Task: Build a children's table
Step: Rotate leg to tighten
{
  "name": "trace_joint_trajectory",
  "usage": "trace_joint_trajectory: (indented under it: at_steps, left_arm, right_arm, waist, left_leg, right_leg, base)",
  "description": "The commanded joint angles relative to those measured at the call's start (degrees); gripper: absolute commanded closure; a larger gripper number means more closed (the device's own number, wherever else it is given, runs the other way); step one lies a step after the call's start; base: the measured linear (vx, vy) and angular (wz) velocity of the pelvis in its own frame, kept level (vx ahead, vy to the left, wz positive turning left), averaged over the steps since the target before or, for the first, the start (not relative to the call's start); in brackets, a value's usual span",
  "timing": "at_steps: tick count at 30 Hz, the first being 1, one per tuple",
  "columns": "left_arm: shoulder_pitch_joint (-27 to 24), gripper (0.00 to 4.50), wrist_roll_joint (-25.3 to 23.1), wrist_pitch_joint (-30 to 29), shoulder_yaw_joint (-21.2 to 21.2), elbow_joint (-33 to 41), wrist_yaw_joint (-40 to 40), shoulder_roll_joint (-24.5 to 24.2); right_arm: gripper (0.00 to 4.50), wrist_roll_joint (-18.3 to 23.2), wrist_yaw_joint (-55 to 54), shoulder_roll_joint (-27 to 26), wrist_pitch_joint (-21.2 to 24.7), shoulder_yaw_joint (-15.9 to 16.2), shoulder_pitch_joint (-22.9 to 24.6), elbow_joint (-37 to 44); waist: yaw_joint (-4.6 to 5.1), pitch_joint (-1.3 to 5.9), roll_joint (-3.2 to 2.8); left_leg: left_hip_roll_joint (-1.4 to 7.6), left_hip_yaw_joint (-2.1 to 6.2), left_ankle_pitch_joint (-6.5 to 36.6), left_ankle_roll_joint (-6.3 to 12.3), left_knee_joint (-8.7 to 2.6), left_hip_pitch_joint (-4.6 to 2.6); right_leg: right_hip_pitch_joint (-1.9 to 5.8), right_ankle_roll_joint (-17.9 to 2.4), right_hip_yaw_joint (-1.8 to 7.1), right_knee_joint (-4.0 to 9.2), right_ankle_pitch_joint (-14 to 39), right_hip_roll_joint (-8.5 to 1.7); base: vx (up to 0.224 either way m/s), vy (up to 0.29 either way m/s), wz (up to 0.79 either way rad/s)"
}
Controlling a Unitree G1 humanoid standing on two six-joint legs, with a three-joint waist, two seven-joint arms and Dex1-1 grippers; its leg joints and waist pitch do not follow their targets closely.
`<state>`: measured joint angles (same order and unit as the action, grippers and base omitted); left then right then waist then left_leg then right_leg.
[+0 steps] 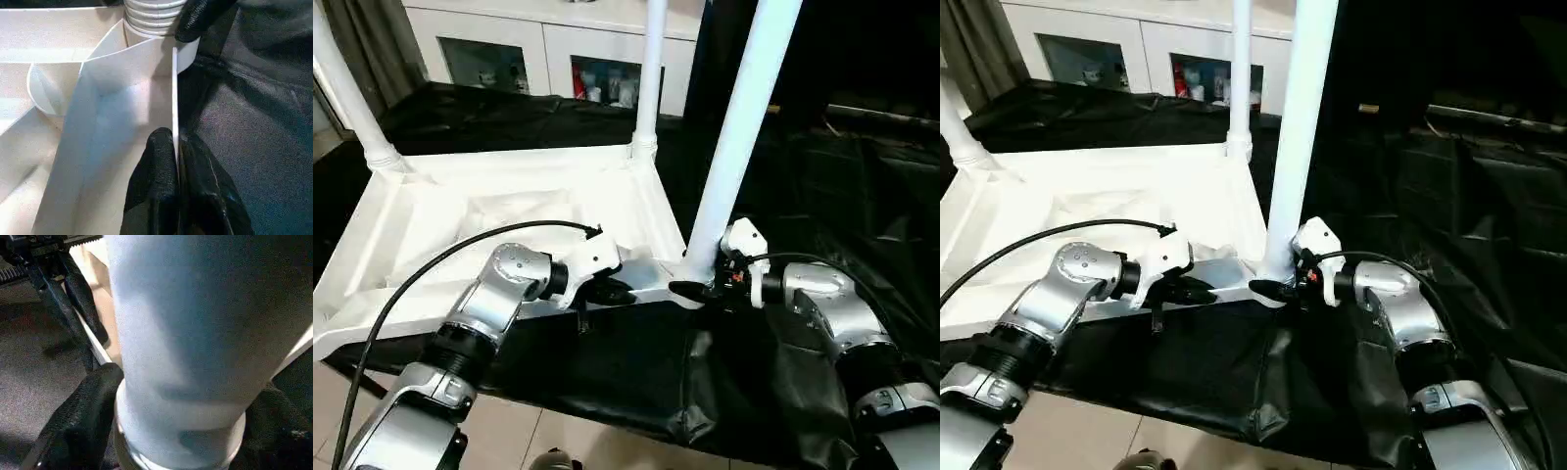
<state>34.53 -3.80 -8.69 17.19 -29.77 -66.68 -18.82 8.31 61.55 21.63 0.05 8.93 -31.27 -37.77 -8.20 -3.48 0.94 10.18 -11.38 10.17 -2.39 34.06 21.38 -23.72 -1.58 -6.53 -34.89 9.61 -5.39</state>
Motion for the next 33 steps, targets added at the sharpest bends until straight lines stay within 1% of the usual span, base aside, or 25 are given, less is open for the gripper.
trace_joint_trajectory:
  at_steps: [1, 3, 5, 9, 11, 12, 13, 14, 15, 16, 17, 18, 19, 20, 21, 22, 23, 24, 25, 26, 27, 28, 29, 30, 33]
  left_arm:
    - [0.75, 4.50, 4.49, 1.21, -1.04, 3.33, -1.23, 1.97]
    - [0.74, 4.50, 4.47, 1.12, -1.04, 3.40, -1.18, 1.99]
    - [0.72, 4.50, 4.45, 0.98, -1.05, 3.48, -1.19, 1.99]
    - [0.55, 4.50, 4.37, 0.77, -1.06, 3.50, -1.42, 1.92]
    - [0.48, 4.50, 4.12, 0.64, -0.93, 3.29, -1.40, 1.80]
    - [0.49, 4.50, 3.92, 0.55, -0.92, 3.14, -1.12, 1.79]
    - [0.70, 4.50, 3.30, 0.26, -0.94, 2.52, -0.02, 1.92]
    - [1.13, 4.50, 2.58, 0.13, -1.11, 1.47, 1.72, 2.31]
    - [1.82, 4.50, 1.79, -0.36, -1.49, -0.01, 4.21, 3.01]
    - [2.86, 4.50, 0.82, -1.21, -2.03, -2.13, 7.66, 4.05]
    - [3.53, 4.50, 0.26, -1.66, -2.39, -3.51, 9.95, 4.75]
    - [4.90, 4.50, -0.67, -2.52, -3.15, -6.29, 14.45, 6.22]
    - [5.84, 4.50, -1.03, -3.20, -3.77, -8.15, 17.41, 7.32]
    - [7.15, 4.50, -0.79, -4.27, -4.97, -10.61, 21.24, 9.13]
    - [8.06, 4.50, -0.61, -5.02, -5.79, -12.28, 23.92, 10.39]
    - [9.63, 4.50, -0.67, -5.38, -6.74, -15.12, 28.47, 12.31]
    - [9.97, 4.50, -0.76, -5.34, -6.83, -15.72, 29.39, 12.70]
    - [10.49, 4.50, -0.99, -5.20, -6.82, -16.63, 30.69, 13.29]
    - [11.09, 4.50, -1.24, -5.05, -6.79, -17.58, 32.13, 14.08]
    - [11.45, 4.50, -1.38, -4.97, -6.77, -18.15, 32.94, 14.57]
    - [11.75, 4.50, -1.61, -4.66, -6.53, -18.56, 32.99, 15.01]
    - [11.85, 4.50, -1.92, -4.21, -6.14, -18.62, 32.76, 15.21]
    - [11.95, 4.50, -2.07, -3.92, -5.94, -18.83, 32.66, 15.26]
    - [12.11, 4.50, -2.54, -2.90, -5.17, -19.29, 31.94, 15.32]
    - [12.33, 4.50, -2.56, -1.94, -4.73, -20.11, 31.51, 15.33]
  right_arm:
    - [1.52, -0.64, 0.46, -0.28, 0.71, 0.68, -0.16, 0.74]
    - [1.70, -0.56, 0.61, -0.31, 0.73, 0.65, -0.06, 0.75]
    - [1.72, -0.51, 0.75, -0.40, 0.65, 0.67, 0.12, 0.81]
    - [1.76, -0.60, 0.59, -0.77, 0.46, 0.69, 0.30, 0.62]
    - [1.76, -1.07, -1.67, -1.38, 0.28, 0.21, -0.01, -0.62]
    - [1.76, -1.45, -3.32, -1.73, 0.12, -0.12, -0.31, -1.57]
    - [1.76, -2.34, -7.81, -2.61, -0.16, -1.03, -1.19, -4.14]
    - [1.76, -2.83, -12.30, -3.50, 0.20, -2.05, -2.10, -6.60]
    - [1.76, -3.10, -16.64, -4.41, 0.70, -3.07, -2.94, -8.97]
    - [1.77, -3.16, -21.53, -5.51, 1.51, -4.26, -3.82, -11.58]
    - [1.77, -3.09, -24.25, -6.16, 2.13, -4.92, -4.23, -12.85]
    - [1.77, -2.75, -29.62, -7.53, 3.35, -6.32, -4.99, -15.18]
    - [1.77, -2.29, -33.62, -8.56, 4.15, -7.47, -5.51, -16.62]
    - [1.77, -1.44, -38.86, -10.10, 5.01, -9.06, -6.17, -18.25]
    - [1.77, -0.87, -42.59, -11.18, 5.51, -10.12, -6.64, -19.35]
    - [1.77, -0.08, -48.72, -12.94, 5.95, -11.77, -7.51, -21.18]
    - [1.77, 0.10, -50.10, -13.41, 5.94, -12.15, -7.74, -21.59]
    - [1.77, 0.40, -52.31, -14.25, 5.86, -12.75, -8.13, -22.19]
    - [1.77, 0.07, -54.92, -15.34, 4.90, -12.90, -8.73, -22.84]
    - [1.77, -0.26, -56.50, -16.04, 4.16, -12.93, -9.15, -23.27]
    - [1.77, -1.03, -57.65, -16.68, 3.29, -12.44, -9.80, -23.96]
    - [1.77, -1.10, -57.37, -17.17, 2.53, -12.31, -10.28, -24.39]
    - [1.77, -1.15, -57.45, -17.35, 2.27, -12.41, -10.51, -24.66]
    - [1.77, -1.48, -57.47, -17.79, 1.10, -12.62, -11.24, -25.38]
    - [1.77, -1.55, -57.17, -18.09, -0.37, -13.15, -11.75, -25.80]
  waist:
    - [0.12, 4.11, 1.02]
    - [0.11, 4.08, 1.06]
    - [0.12, 4.05, 0.98]
    - [0.16, 4.08, 0.99]
    - [0.14, 4.11, 1.08]
    - [0.12, 4.12, 0.97]
    - [0.34, 4.14, 0.80]
    - [0.53, 4.07, 0.91]
    - [0.81, 4.09, 0.76]
    - [1.43, 3.92, 0.72]
    - [1.61, 3.94, 0.74]
    - [1.64, 4.01, 0.77]
    - [1.99, 3.74, 0.74]
    - [2.00, 3.79, 0.62]
    - [2.04, 3.87, 0.73]
    - [1.97, 3.95, 0.89]
    - [1.80, 4.01, 0.72]
    - [1.80, 4.01, 0.72]
    - [1.74, 3.93, 0.73]
    - [1.72, 3.99, 0.72]
    - [1.74, 4.05, 0.75]
    - [1.75, 4.03, 0.81]
    - [1.84, 3.99, 0.82]
    - [1.84, 3.98, 0.96]
    - [1.86, 3.85, 0.97]
  left_leg:
    - [3.60, 1.58, 10.19, 3.71, -3.78, -0.63]
    - [3.56, 1.60, 10.51, 3.57, -3.78, -0.61]
    - [3.62, 1.65, 10.82, 3.40, -3.85, -0.66]
    - [3.60, 1.62, 10.73, 3.34, -3.83, -0.65]
    - [3.52, 1.60, 10.55, 3.32, -3.77, -0.60]
    - [3.54, 1.62, 10.45, 3.33, -3.78, -0.62]
    - [3.60, 1.68, 10.48, 2.88, -3.85, -0.67]
    - [3.48, 1.68, 10.62, 2.70, -3.88, -0.58]
    - [3.50, 1.81, 10.78, 2.01, -3.99, -0.63]
    - [3.37, 1.81, 12.06, 1.23, -4.11, -0.85]
    - [3.35, 1.86, 12.78, 0.85, -4.09, -0.99]
    - [3.37, 1.90, 13.03, 0.65, -4.03, -1.00]
    - [3.27, 1.87, 14.48, 0.09, -4.11, -1.32]
    - [3.31, 1.93, 15.03, -0.08, -4.13, -1.44]
    - [3.22, 1.80, 14.33, -0.09, -4.10, -1.42]
    - [3.26, 1.84, 14.39, -0.12, -4.10, -1.53]
    - [3.21, 1.76, 13.98, -0.03, -4.09, -1.64]
    - [3.21, 1.76, 13.98, -0.03, -4.09, -1.64]
    - [3.11, 1.57, 14.59, 0.18, -4.04, -1.86]
    - [3.16, 1.65, 14.63, 0.15, -4.08, -1.80]
    - [3.16, 1.71, 14.11, 0.46, -4.14, -1.38]
    - [3.16, 1.70, 14.07, 0.63, -4.17, -1.36]
    - [3.14, 1.76, 14.38, 0.85, -4.19, -1.14]
    - [3.12, 1.77, 14.39, 1.01, -4.22, -1.04]
    - [3.04, 1.81, 15.19, 1.12, -4.24, -1.10]
  right_leg:
    - [3.29, -9.95, 3.75, 4.43, 16.59, -4.69]
    - [3.32, -9.58, 3.74, 4.56, 17.61, -4.76]
    - [3.25, -9.42, 3.72, 4.59, 18.10, -4.70]
    - [3.27, -9.76, 3.77, 4.47, 17.17, -4.69]
    - [3.36, -9.66, 3.78, 4.48, 17.38, -4.75]
    - [3.35, -9.68, 3.78, 4.46, 17.34, -4.76]
    - [3.17, -9.98, 3.77, 4.43, 17.39, -4.81]
    - [3.23, -9.87, 3.75, 4.52, 17.56, -4.71]
    - [3.22, -9.94, 3.74, 4.47, 17.94, -4.73]
    - [3.04, -10.02, 3.67, 4.79, 19.36, -4.61]
    - [3.07, -9.94, 3.65, 4.91, 20.26, -4.67]
    - [3.22, -9.83, 3.67, 4.92, 20.51, -4.81]
    - [2.89, -9.34, 3.73, 5.35, 22.59, -4.68]
    - [2.92, -9.26, 3.77, 5.37, 23.14, -4.82]
    - [2.92, -9.13, 3.91, 5.42, 22.32, -4.79]
    - [2.90, -9.23, 3.89, 5.40, 21.81, -4.76]
    - [2.73, -9.30, 3.99, 5.30, 20.80, -4.73]
    - [2.73, -9.30, 3.99, 5.30, 20.80, -4.73]
    - [2.49, -9.56, 4.08, 5.41, 20.15, -4.63]
    - [2.65, -9.62, 4.08, 5.26, 19.83, -4.70]
    - [2.98, -9.42, 4.04, 5.13, 19.18, -4.74]
    - [2.95, -9.20, 4.05, 5.09, 18.85, -4.70]
    - [3.11, -9.02, 4.07, 5.09, 19.18, -4.82]
    - [3.18, -8.82, 4.06, 5.15, 19.48, -4.83]
    - [3.09, -7.88, 4.08, 5.50, 22.20, -4.91]
  base:
    - [0.000, 0.000, 0.00]
    - [0.000, 0.000, 0.00]
    - [0.000, 0.000, 0.00]
    - [0.000, 0.000, 0.00]
    - [0.000, 0.000, 0.00]
    - [0.000, 0.000, 0.00]
    - [0.000, 0.000, 0.00]
    - [0.000, 0.000, 0.00]
    - [0.000, 0.000, 0.00]
    - [0.000, 0.000, 0.00]
    - [0.000, 0.000, 0.00]
    - [0.000, 0.000, 0.00]
    - [0.000, 0.000, 0.00]
    - [0.000, 0.000, 0.00]
    - [0.000, 0.000, 0.00]
    - [0.000, 0.000, 0.00]
    - [0.000, 0.000, 0.00]
    - [0.000, 0.000, 0.00]
    - [0.000, 0.000, 0.00]
    - [0.000, 0.000, 0.00]
    - [0.000, 0.000, 0.00]
    - [0.000, 0.000, 0.00]
    - [0.000, 0.000, 0.00]
    - [0.000, 0.000, 0.00]
    - [0.000, 0.000, 0.00]
